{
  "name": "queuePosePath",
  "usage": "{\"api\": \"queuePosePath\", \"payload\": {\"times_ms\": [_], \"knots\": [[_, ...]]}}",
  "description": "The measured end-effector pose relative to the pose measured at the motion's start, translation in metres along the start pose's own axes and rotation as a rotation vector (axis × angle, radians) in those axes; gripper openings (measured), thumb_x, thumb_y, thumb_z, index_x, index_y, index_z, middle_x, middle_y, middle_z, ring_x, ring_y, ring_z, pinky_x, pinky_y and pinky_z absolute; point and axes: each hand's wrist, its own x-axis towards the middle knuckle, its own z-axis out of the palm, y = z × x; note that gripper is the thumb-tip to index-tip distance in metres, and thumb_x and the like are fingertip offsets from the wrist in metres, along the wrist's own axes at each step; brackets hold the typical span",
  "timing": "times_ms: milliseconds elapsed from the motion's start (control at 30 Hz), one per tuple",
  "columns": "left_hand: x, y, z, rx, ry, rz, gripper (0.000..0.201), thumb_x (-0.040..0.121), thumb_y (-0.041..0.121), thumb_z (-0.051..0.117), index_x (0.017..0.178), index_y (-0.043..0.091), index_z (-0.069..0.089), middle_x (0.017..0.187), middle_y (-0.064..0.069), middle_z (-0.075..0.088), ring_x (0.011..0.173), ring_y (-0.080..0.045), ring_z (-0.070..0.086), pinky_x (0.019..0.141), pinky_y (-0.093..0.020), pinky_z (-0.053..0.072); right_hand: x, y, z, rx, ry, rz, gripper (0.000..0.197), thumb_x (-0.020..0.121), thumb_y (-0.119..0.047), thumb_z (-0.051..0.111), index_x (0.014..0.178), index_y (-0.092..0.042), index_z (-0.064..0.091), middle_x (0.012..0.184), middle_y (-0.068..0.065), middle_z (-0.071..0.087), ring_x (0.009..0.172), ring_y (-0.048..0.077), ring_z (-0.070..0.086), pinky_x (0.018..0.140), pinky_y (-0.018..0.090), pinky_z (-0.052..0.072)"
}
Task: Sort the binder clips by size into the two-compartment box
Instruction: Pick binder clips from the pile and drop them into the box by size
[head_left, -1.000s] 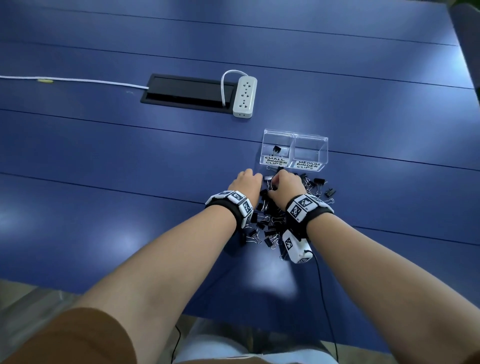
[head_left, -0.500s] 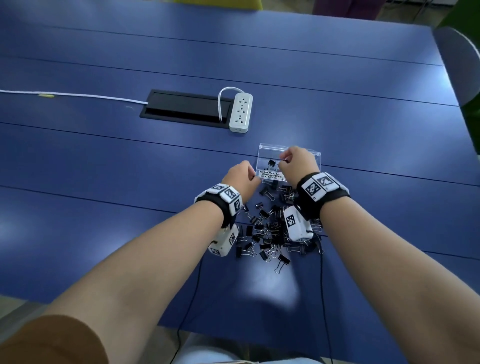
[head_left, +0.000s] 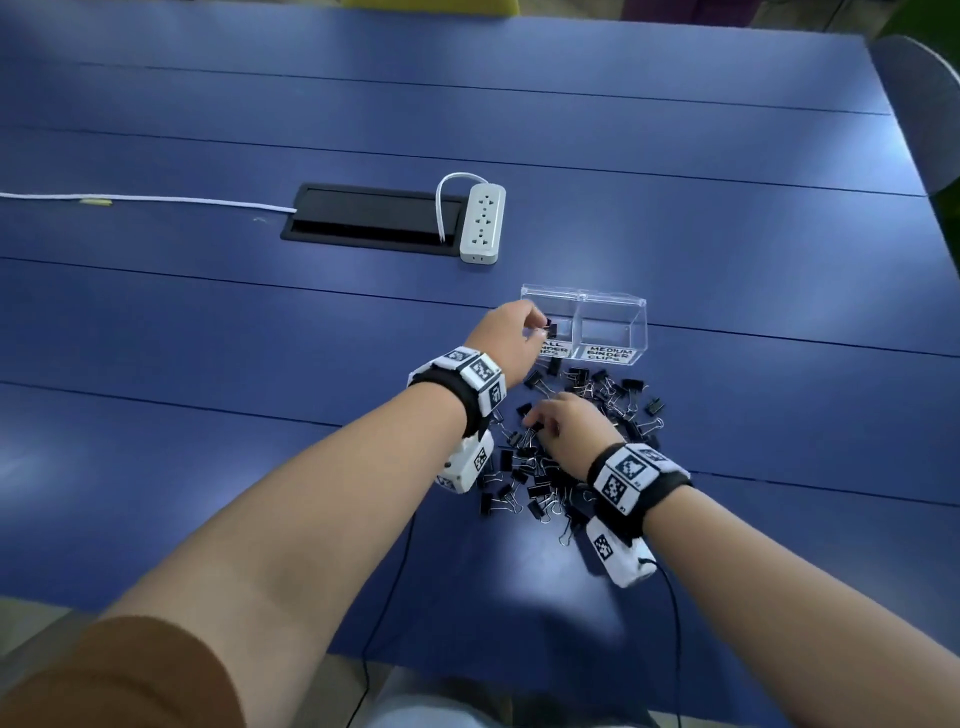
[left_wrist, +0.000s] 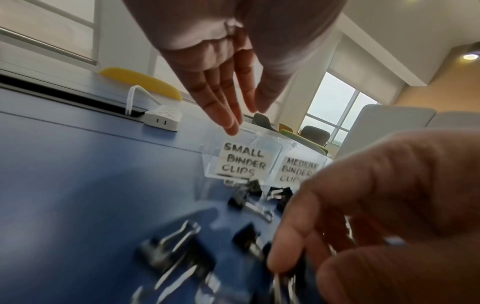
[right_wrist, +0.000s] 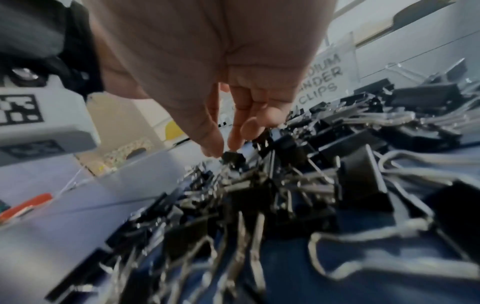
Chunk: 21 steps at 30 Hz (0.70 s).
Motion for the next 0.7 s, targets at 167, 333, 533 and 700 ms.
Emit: {"api": "queuePosePath", "payload": {"times_ms": [167, 333, 533, 700], "knots": [[-0.040, -0.041, 0.001, 0.096, -0.096, -0.074, 0.015, 0.089, 0.008, 0.053, 0.096, 0.013, 0.065, 0.105, -0.004, 0.066, 0.084, -0.016, 0.057, 0.081, -0.027, 0.049, 0.003, 0.004, 0.000, -0.075, 0.028, 0.071, 0.015, 0.087, -0.017, 0.051, 0.094, -0.019, 0.064, 0.103, 0.003, 0.057, 0.091, 0.021, 0.058, 0.083, 0.035, 0.053], [-0.062, -0.068, 0.015, 0.225, -0.171, -0.081, 0.024, 0.088, 0.008, 0.053, 0.108, 0.016, 0.063, 0.111, -0.006, 0.057, 0.095, -0.024, 0.060, 0.087, -0.039, 0.053, 0.016, -0.002, -0.009, -0.028, 0.112, 0.042, 0.011, 0.085, -0.013, 0.054, 0.093, -0.015, 0.061, 0.103, 0.006, 0.056, 0.093, 0.024, 0.057, 0.085, 0.037, 0.052], [-0.065, -0.066, 0.028, 0.410, -0.189, 0.055, 0.026, 0.089, 0.008, 0.052, 0.113, 0.010, 0.061, 0.111, -0.010, 0.049, 0.094, -0.030, 0.056, 0.076, -0.046, 0.053, 0.029, -0.013, 0.010, -0.152, 0.017, -0.021, 0.026, 0.085, -0.010, 0.054, 0.111, -0.010, 0.059, 0.118, 0.012, 0.052, 0.117, 0.031, 0.041, 0.099, 0.039, 0.041], [-0.062, -0.070, 0.035, 0.465, -0.201, 0.027, 0.023, 0.085, 0.002, 0.051, 0.108, 0.006, 0.056, 0.111, -0.013, 0.046, 0.088, -0.034, 0.055, 0.074, -0.047, 0.053, 0.030, -0.012, 0.008, -0.086, 0.109, -0.004, 0.021, 0.083, -0.014, 0.055, 0.103, -0.012, 0.062, 0.104, 0.007, 0.056, 0.108, 0.027, 0.043, 0.097, 0.033, 0.037]]}}
